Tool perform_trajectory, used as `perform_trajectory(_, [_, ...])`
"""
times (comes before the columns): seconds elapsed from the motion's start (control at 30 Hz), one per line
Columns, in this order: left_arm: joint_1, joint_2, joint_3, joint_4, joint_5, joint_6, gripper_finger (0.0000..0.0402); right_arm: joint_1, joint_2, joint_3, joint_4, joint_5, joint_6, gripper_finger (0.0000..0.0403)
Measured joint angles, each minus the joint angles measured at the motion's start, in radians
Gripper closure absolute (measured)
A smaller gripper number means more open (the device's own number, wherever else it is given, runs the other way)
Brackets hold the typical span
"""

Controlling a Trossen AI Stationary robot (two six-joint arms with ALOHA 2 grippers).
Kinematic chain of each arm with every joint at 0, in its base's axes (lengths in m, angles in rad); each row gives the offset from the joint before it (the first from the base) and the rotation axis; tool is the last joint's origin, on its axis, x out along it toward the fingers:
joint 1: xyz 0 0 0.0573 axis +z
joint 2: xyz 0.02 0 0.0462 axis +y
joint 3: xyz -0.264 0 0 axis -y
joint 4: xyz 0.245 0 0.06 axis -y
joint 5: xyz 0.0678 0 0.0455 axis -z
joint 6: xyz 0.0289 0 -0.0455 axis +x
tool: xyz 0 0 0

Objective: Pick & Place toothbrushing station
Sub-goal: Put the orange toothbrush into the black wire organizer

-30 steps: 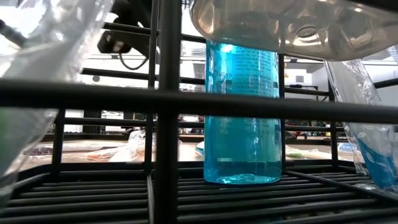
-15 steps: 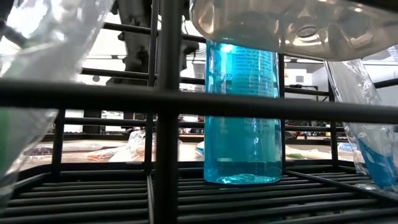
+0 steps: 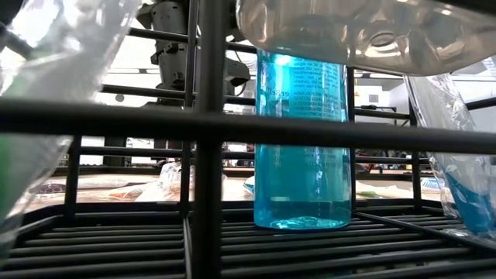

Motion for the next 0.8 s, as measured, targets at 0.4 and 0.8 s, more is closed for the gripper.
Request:
perform_trajectory(0.4, [0.026,0.035,0.002,0.025,0.029,0.016,0.0234,0.0,0.0,0.0,-0.001,-0.003,0.0,0.0403])
perform_trajectory(0.8, [0.031,0.072,0.001,0.027,0.024,0.028,0.0234,0.009,0.0,0.0,-0.003,-0.003,0.0,0.0403])
